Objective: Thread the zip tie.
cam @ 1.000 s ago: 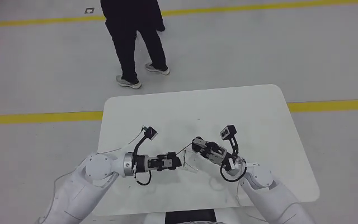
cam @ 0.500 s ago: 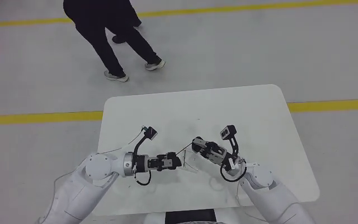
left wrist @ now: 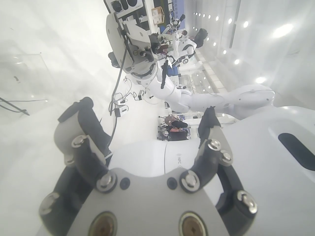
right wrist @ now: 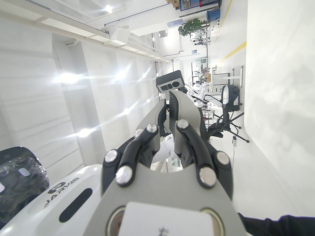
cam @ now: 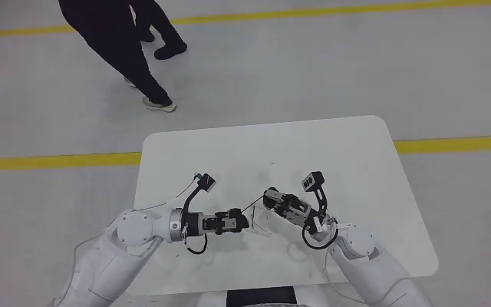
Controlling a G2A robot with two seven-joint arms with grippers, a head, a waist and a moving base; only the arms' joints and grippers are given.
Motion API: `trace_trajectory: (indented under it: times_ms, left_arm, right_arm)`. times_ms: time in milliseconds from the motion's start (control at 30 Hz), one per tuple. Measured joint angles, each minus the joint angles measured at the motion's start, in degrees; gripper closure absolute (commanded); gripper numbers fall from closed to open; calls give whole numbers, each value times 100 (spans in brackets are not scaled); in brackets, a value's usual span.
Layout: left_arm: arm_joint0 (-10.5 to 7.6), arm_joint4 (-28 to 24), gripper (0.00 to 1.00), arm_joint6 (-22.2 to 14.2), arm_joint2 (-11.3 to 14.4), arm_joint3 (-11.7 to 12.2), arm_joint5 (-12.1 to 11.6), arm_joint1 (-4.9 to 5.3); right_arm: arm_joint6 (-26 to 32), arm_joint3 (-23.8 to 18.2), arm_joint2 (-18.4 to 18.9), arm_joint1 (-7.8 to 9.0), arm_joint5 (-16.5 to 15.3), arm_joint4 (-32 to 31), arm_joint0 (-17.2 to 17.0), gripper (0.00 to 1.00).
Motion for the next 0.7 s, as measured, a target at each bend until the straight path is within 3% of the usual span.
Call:
trace_trajectory:
  times_ms: [233,400,700]
  left_arm:
    - [0,0,0,0,0,0,0,0]
    - [20,-257,0,288,39,-37,0,-54]
    - [100,-698,0,203,-29,366,0,-262]
  right_arm:
    - [0,0,0,0,0,0,0,100]
    - [0,0,0,0,0,0,0,100]
    - [0,0,0,0,0,0,0,100]
